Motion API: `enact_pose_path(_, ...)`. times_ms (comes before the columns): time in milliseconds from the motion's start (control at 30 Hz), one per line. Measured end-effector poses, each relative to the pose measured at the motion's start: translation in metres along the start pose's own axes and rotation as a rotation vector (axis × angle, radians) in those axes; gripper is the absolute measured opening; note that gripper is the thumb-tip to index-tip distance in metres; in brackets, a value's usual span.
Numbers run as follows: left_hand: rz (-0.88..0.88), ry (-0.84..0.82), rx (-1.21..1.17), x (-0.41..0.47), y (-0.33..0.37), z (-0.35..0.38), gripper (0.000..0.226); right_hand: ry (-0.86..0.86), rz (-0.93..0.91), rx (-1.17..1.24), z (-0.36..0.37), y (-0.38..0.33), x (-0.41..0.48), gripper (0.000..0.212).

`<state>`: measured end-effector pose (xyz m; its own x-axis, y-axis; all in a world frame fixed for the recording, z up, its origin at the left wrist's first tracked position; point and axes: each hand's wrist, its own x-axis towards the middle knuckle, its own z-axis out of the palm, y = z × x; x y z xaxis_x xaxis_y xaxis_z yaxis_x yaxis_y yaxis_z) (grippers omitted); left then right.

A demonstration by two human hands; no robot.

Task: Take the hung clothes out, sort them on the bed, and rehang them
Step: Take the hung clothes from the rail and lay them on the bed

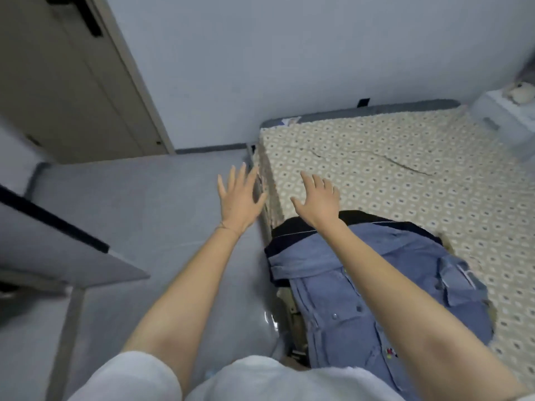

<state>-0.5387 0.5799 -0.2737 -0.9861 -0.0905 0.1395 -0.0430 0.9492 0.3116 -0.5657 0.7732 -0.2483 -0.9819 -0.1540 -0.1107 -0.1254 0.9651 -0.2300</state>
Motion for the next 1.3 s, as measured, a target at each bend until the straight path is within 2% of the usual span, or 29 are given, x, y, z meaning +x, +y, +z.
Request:
enact_pose_path(333,-0.497,0.142,0.136,-0.189,-0.249,-0.110,0.069,-0.099,-0.518,-0.045,0.063,-0.286,-0.074,0.068)
enact_pose_path(667,-0.863,0.260,0.206,-0.365,-0.401,-0.202,0.071,-0.191,-0.922,-0.043,0.112,-0.507,-0.178,0.071)
enact_pose_path(933,-1.096,0.340,0.238,-0.419,-0.487,-0.247,0.070,-0.213,-1.193,-0.008,0.136,-0.654,-0.202,0.072)
enact_pose_path(1300,-1.357,0.481,0.316,-0.434,-0.606,-0.321,0.069,-0.276,-1.419,-0.023,0.160,-0.856,-0.176,0.076)
